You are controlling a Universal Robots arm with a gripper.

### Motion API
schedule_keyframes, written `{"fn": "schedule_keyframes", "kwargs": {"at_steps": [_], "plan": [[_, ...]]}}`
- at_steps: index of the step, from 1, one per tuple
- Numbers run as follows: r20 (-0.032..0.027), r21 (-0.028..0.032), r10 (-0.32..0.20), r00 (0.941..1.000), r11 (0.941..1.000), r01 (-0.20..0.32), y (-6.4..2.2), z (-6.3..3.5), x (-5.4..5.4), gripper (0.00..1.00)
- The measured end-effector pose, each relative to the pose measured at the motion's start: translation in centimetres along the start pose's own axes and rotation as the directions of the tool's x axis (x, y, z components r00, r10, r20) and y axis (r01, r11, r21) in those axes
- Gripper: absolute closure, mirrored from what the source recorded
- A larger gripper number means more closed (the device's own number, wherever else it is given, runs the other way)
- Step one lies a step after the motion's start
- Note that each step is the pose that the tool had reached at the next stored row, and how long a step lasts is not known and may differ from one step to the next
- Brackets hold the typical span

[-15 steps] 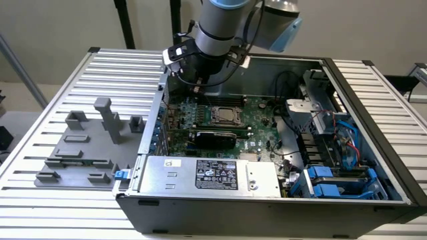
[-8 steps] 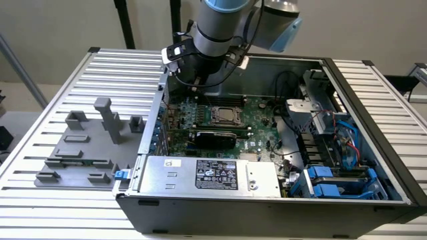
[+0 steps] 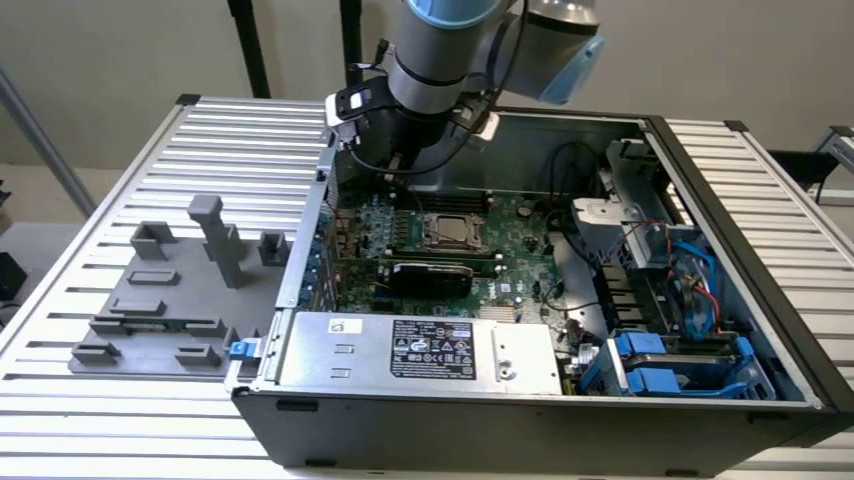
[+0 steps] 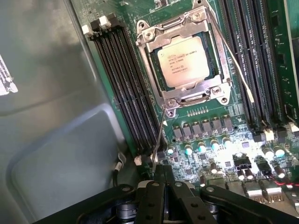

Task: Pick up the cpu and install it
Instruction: 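Install the first cpu locking lever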

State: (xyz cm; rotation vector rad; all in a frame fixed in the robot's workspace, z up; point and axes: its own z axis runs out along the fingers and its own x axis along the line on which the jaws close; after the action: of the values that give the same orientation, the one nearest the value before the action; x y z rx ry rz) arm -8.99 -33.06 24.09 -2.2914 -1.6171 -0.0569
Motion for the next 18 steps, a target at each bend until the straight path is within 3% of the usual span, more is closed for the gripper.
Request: {"fn": "schedule_keyframes", "kwargs": {"at_steps": [3,8,13,18], "plan": [[-0.0014,-0.0039,0.000,1.0000,1.0000,-0.001,0.45,-0.09,0.2,0.89],[-0.0071,-0.0212,-0.005,1.0000,0.9998,0.005,1.47,-0.36,0.6,0.89],[-0.0091,-0.0278,-0.007,0.9999,0.9996,0.007,2.50,-0.91,1.1,0.89],[-0.0125,-0.0409,-0.011,0.9999,0.9991,0.010,2.94,-0.89,1.1,0.89]]}}
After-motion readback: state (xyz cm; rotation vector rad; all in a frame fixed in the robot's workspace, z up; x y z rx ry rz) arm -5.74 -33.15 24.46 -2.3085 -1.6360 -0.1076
